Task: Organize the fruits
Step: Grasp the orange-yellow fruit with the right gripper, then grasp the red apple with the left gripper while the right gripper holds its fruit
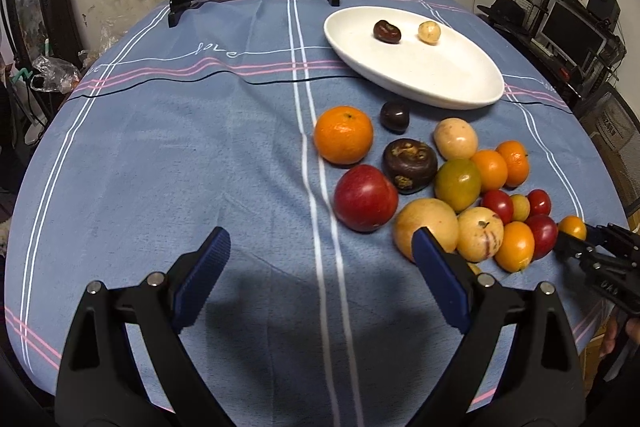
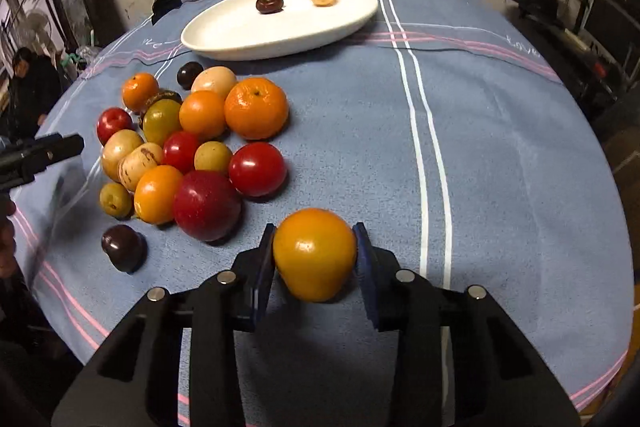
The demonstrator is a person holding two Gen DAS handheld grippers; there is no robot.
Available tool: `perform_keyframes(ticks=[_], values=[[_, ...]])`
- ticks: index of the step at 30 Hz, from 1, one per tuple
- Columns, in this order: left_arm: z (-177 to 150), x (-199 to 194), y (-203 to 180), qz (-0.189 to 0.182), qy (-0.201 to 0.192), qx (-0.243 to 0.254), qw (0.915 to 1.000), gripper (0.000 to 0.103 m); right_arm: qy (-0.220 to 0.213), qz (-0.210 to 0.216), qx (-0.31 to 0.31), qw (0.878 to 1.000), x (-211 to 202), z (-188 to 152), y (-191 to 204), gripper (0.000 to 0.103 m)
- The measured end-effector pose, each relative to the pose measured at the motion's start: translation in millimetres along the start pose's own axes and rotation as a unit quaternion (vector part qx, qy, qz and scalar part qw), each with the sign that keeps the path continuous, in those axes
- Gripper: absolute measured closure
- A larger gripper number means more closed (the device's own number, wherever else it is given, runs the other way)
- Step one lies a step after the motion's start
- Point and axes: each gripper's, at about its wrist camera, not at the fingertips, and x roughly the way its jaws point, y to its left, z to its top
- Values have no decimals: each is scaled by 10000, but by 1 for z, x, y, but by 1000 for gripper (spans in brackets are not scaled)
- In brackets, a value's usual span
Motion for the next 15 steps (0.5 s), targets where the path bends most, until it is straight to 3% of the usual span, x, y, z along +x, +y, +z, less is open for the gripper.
perform_keyframes(ticks=[11,15], values=[[9,31,-2,287,152,475,9983,10,-50,241,273,9993,-11,-1,-8,65],[10,43,-17,177,164,861,9960,21,-139,308,373,9987,-17,0,-11,64]])
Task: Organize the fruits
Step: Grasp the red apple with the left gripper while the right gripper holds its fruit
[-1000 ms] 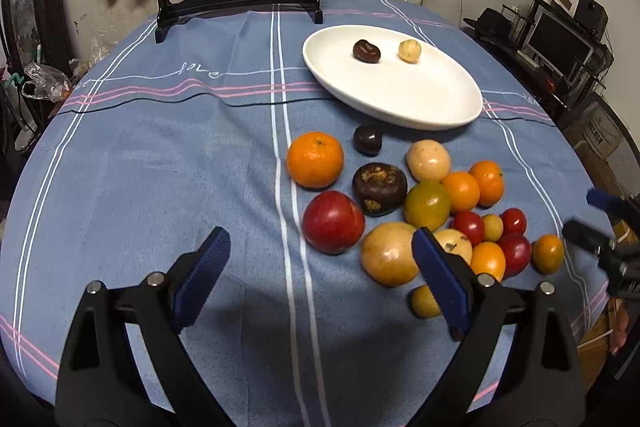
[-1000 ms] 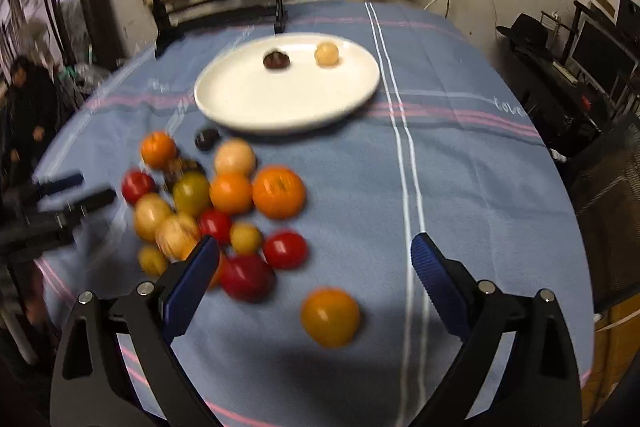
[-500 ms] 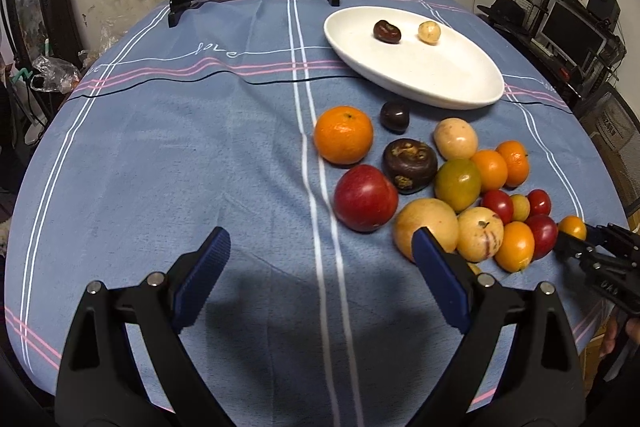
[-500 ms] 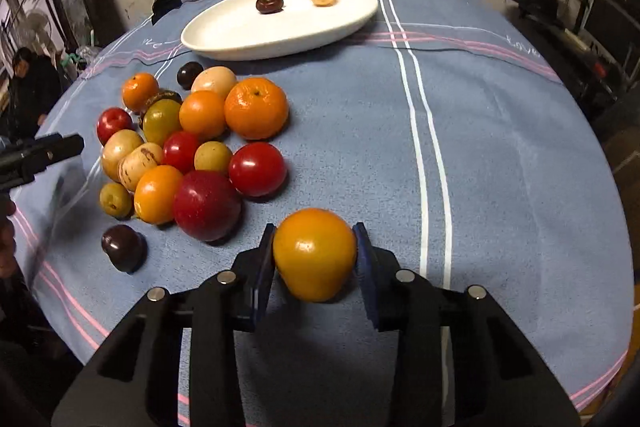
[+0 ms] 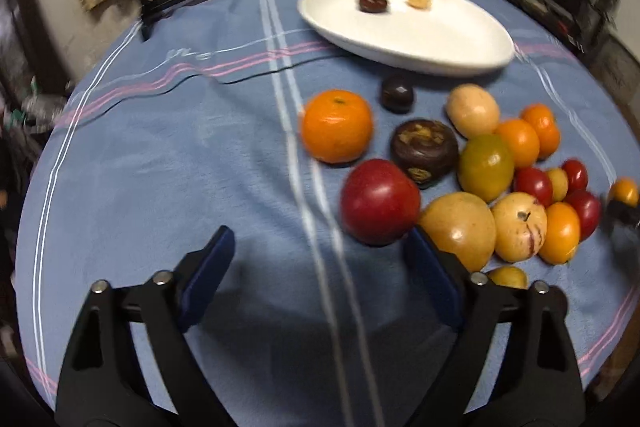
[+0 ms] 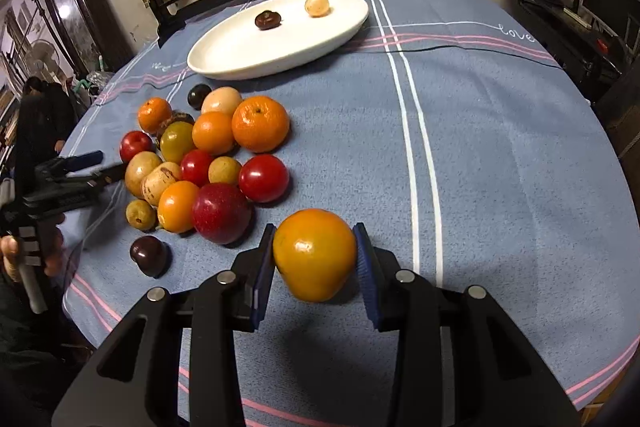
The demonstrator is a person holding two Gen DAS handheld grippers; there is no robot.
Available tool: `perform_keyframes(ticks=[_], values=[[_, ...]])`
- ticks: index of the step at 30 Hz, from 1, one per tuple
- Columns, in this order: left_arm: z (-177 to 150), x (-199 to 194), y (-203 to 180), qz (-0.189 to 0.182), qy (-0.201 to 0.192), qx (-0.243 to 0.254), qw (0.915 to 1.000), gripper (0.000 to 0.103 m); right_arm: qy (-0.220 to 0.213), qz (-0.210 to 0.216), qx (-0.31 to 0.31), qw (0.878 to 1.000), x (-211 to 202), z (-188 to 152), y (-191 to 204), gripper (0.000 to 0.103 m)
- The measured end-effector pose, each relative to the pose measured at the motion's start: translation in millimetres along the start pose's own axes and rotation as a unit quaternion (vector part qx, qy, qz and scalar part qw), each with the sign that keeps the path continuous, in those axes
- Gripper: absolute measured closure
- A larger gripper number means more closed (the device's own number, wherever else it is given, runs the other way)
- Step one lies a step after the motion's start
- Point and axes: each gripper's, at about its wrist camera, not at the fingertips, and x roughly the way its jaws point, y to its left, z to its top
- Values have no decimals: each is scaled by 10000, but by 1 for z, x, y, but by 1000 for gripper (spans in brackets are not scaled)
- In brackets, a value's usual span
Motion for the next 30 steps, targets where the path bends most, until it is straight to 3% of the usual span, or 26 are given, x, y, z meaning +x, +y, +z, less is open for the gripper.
perform_keyframes(ticks=[1,3,6,10,15,21,30], values=[[2,1,0,-53,-48,1,10000,24,-10,16,26,10000,-1,0,-1,64],[9,4,4,-423,8,-96,9991,49,-17,34,68,10000,-2,1,-2,64],[18,12,11,-820,74,-259,9963,58,15,48,83,10000,-1,0,-2,64],[18,19,21,-1229,179,-519,9909,57,27,105,90,9999,-2,-3,-1,64],[15,11,11,-945,30,-459,9945,61,-32,101,65,9999,-5,0,0,64],[11,-19,13,-854,-222,-557,9945,61,-154,89,-20,9998,-8,4,6,65],[16,-56,10,-1039,-595,-552,9913,61,-232,178,-386,9988,-11,14,33,65]])
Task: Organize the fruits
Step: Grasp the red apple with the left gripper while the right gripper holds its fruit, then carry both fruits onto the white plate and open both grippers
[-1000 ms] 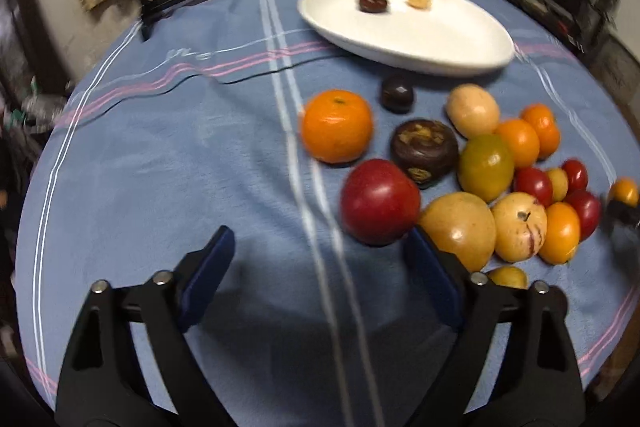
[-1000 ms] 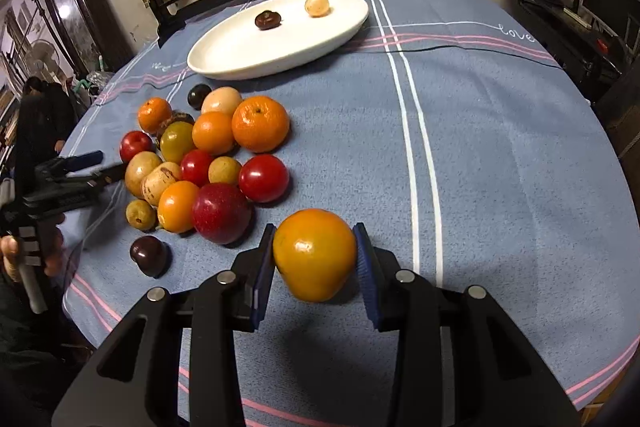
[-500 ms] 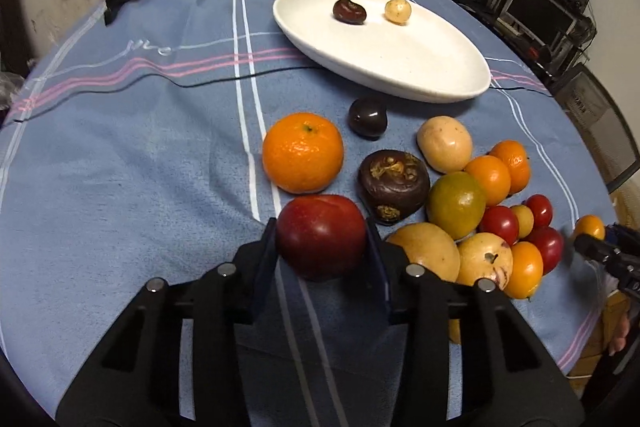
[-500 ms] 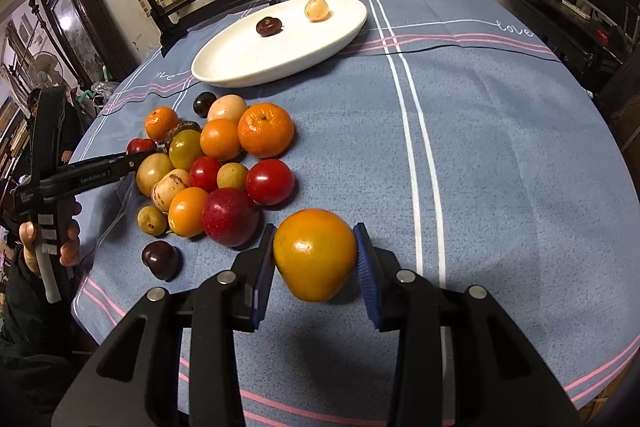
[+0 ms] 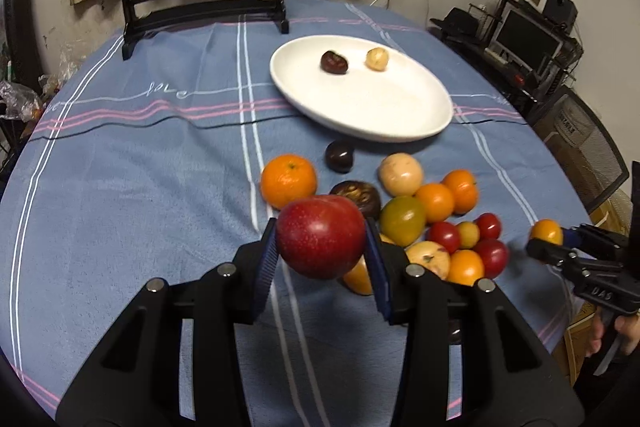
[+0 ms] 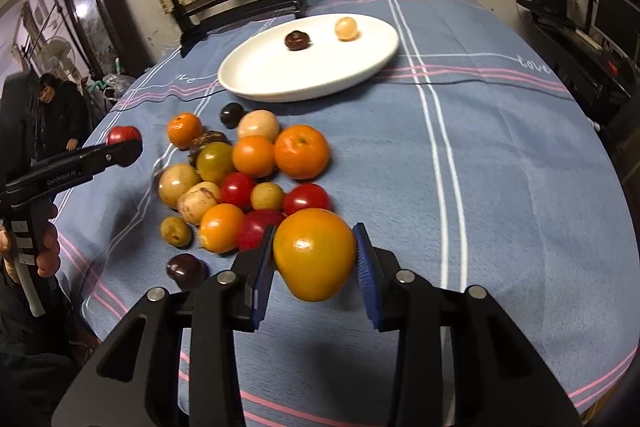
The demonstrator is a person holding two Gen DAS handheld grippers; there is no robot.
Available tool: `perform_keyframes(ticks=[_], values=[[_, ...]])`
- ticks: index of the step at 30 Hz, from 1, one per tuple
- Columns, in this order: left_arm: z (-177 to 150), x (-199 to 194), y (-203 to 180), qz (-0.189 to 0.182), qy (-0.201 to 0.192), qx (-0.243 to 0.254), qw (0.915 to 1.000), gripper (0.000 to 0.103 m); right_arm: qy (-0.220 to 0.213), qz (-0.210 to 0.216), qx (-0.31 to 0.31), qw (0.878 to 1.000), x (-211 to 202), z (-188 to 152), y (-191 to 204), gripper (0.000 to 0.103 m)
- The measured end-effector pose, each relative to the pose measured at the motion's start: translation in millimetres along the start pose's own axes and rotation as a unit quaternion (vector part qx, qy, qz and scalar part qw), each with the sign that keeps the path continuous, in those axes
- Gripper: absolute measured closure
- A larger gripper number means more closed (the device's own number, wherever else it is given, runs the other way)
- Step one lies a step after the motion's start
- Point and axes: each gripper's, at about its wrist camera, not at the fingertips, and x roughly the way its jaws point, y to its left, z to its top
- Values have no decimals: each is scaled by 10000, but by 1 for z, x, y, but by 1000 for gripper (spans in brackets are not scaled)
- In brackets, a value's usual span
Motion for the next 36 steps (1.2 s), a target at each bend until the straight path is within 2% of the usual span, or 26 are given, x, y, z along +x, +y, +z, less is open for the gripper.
perform_keyframes(ticks=[10,14,17,20,24,29,35,36], values=[[35,12,-8,-115,50,28,9999,61,-161,179,-714,9972,13,46,32,65],[72,33,-8,-90,180,77,9998,61,-36,401,-770,9962,34,82,29,65],[111,54,-9,69,176,123,9997,61,-77,314,-784,9964,51,122,23,65],[145,84,-10,184,223,106,9995,61,9,130,-831,9965,86,161,20,65],[168,126,-8,199,426,37,9989,61,318,-62,-855,9958,146,199,13,65],[184,170,2,191,719,-132,9971,61,622,-137,-887,9940,193,220,5,65],[192,197,13,209,905,-290,9953,60,581,-93,-858,9946,207,226,-1,65],[194,199,14,168,902,-332,9952,55,559,-112,-859,9947,207,226,-1,64]])
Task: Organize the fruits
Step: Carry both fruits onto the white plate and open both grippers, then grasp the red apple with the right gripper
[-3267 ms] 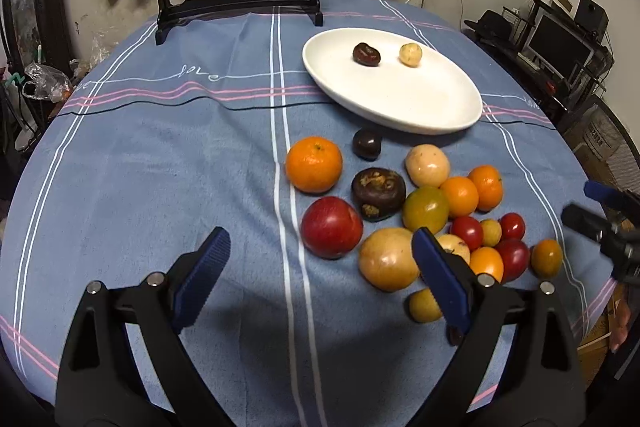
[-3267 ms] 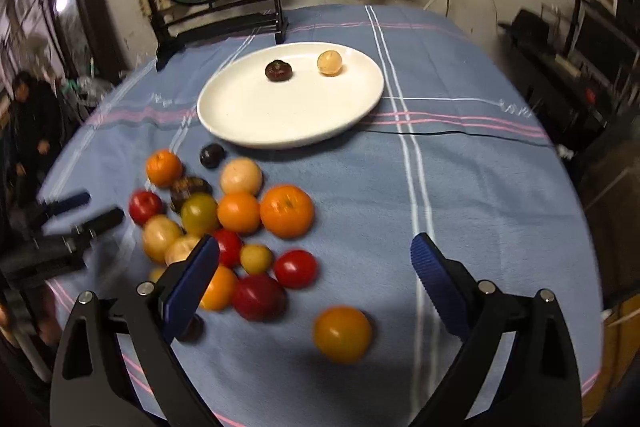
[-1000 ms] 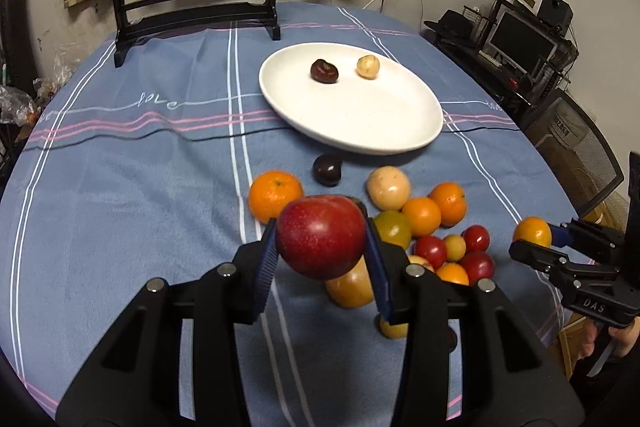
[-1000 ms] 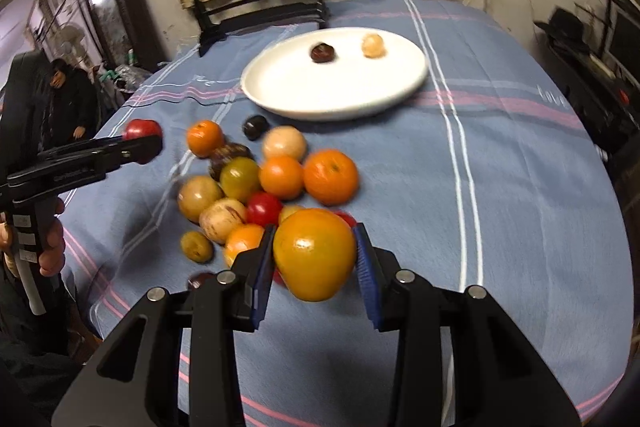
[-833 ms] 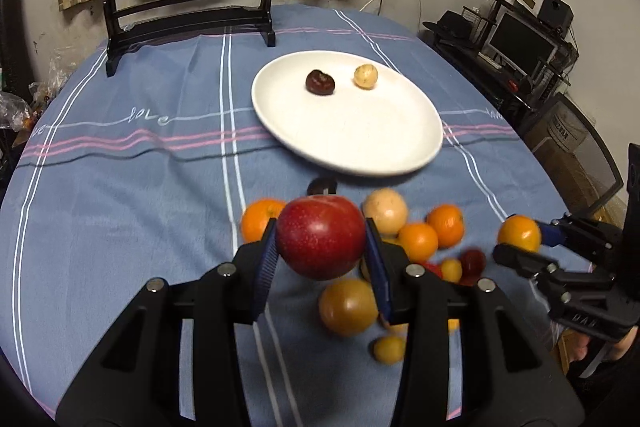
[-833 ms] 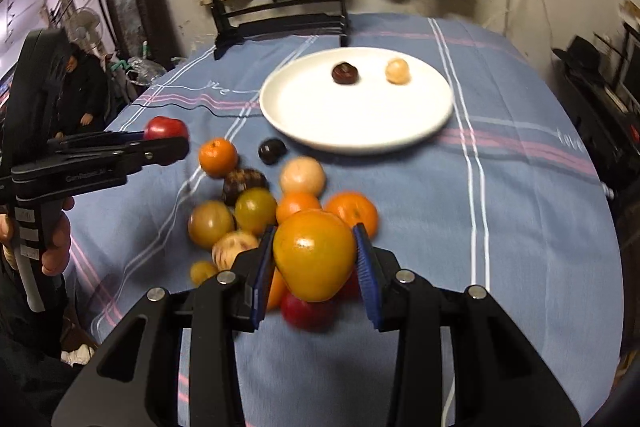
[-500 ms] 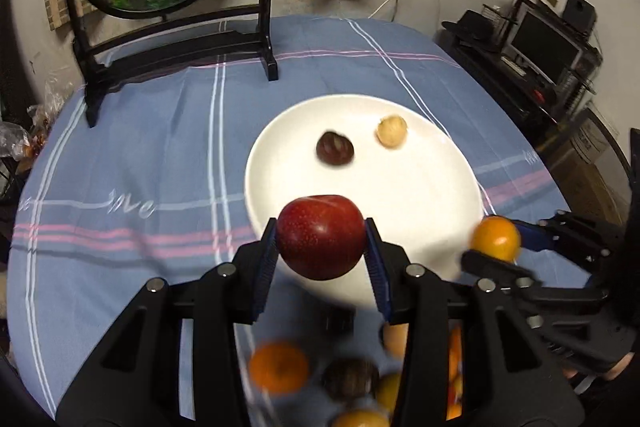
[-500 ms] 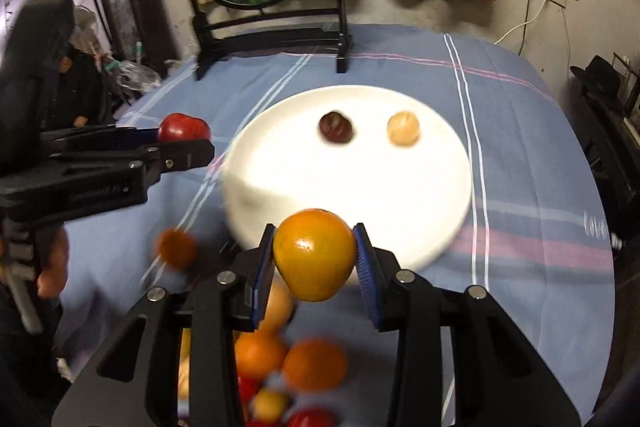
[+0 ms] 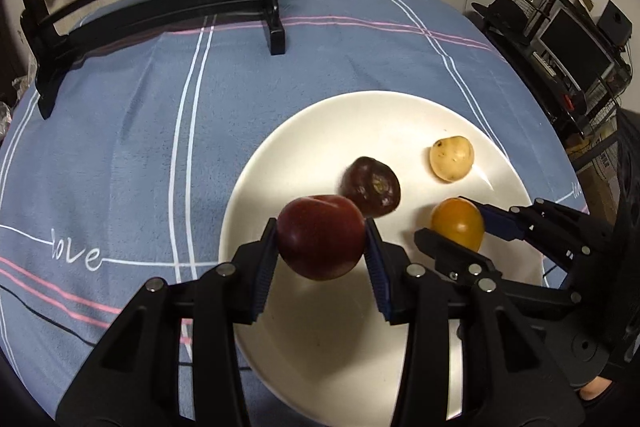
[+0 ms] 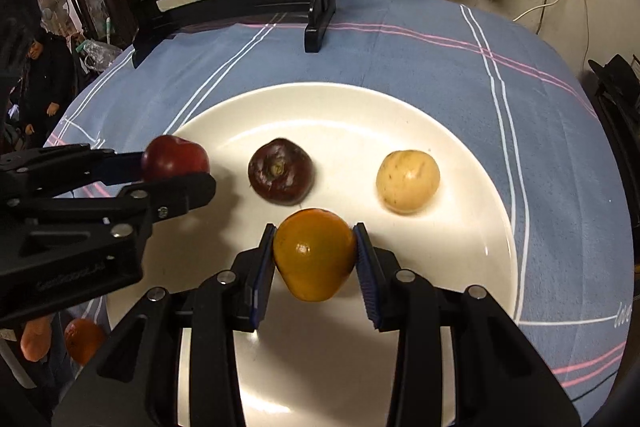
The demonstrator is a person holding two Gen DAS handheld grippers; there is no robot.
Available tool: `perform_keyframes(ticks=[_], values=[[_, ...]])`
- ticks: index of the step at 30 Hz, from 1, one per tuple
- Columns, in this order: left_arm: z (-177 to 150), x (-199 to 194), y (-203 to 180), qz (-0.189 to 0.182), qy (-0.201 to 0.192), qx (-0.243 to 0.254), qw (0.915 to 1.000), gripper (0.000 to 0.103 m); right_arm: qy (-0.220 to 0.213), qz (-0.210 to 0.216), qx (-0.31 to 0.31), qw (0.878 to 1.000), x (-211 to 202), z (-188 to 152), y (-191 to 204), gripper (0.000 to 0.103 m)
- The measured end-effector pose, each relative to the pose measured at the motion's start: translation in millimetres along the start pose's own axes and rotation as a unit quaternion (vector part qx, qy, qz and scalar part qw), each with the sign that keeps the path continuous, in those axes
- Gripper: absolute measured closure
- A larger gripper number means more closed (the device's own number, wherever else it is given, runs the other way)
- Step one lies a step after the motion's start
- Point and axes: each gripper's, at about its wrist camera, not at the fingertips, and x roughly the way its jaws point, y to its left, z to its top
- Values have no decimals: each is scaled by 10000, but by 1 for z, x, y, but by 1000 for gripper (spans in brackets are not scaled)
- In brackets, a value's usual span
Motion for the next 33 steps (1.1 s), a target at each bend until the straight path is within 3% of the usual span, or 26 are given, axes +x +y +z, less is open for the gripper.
perform_keyframes(ticks=[1,3,5,9,12,18,24,28,33], values=[[1,-2,1,-22,-58,-28,10000,50,13,-57,1,10000,1,1,0,63],[3,-17,1,-41,-336,-81,9994,32,8,-272,7,9996,-4,2,0,48],[2,-35,0,-148,-498,-86,9986,25,-200,-389,-19,9990,-17,2,1,39],[-9,-76,-4,-259,-791,-73,9965,23,-487,-323,-78,9983,-60,-2,6,39],[-40,-118,-10,-79,-1143,83,9934,15,-459,-220,-34,9987,-91,-18,11,37],[-123,-160,-11,83,-1405,109,9900,13,-459,-30,11,9989,-149,-92,33,34],[-196,-165,-14,264,-1386,153,9899,13,-585,-237,327,9975,-166,-164,61,29],[-224,-164,-16,365,-1252,291,9910,13,-514,-296,454,9972,-167,-182,65,27],[-233,-164,-5,355,-1164,178,9924,13,-596,-498,597,9952,-181,-187,55,27]])
